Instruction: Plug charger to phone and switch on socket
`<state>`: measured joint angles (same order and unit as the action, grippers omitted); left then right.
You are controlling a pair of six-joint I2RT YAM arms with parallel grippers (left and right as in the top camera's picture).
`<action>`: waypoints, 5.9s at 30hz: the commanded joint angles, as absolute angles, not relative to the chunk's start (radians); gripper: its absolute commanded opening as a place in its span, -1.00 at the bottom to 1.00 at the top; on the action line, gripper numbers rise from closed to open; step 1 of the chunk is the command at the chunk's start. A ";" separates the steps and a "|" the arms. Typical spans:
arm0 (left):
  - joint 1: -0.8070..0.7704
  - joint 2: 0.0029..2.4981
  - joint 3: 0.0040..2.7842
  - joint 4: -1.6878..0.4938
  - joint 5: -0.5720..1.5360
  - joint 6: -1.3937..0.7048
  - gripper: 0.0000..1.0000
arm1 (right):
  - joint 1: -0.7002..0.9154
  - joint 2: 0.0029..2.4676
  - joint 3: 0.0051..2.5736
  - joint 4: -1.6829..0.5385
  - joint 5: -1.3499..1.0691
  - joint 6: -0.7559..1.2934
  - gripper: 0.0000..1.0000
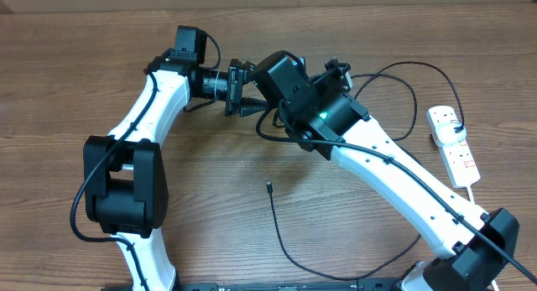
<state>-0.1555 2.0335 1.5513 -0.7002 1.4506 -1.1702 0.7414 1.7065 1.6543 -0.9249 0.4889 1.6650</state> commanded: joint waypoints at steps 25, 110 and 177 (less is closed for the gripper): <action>-0.157 2.034 1.574 -0.698 1.523 -1.193 -0.61 | 0.744 1.689 1.691 -0.924 0.371 1.845 -0.85; -0.111 1.797 1.776 -1.063 0.244 -0.595 -0.92 | 0.591 1.569 1.267 -1.093 -0.046 0.649 0.44; -0.055 1.797 1.776 -1.100 0.263 -0.598 -0.92 | 0.865 2.077 1.408 -1.012 -0.075 0.628 -0.50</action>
<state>-0.0505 1.8194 1.7504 -1.1072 0.2497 -0.6205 0.8639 2.0510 1.3895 -1.0241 -0.0898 0.6281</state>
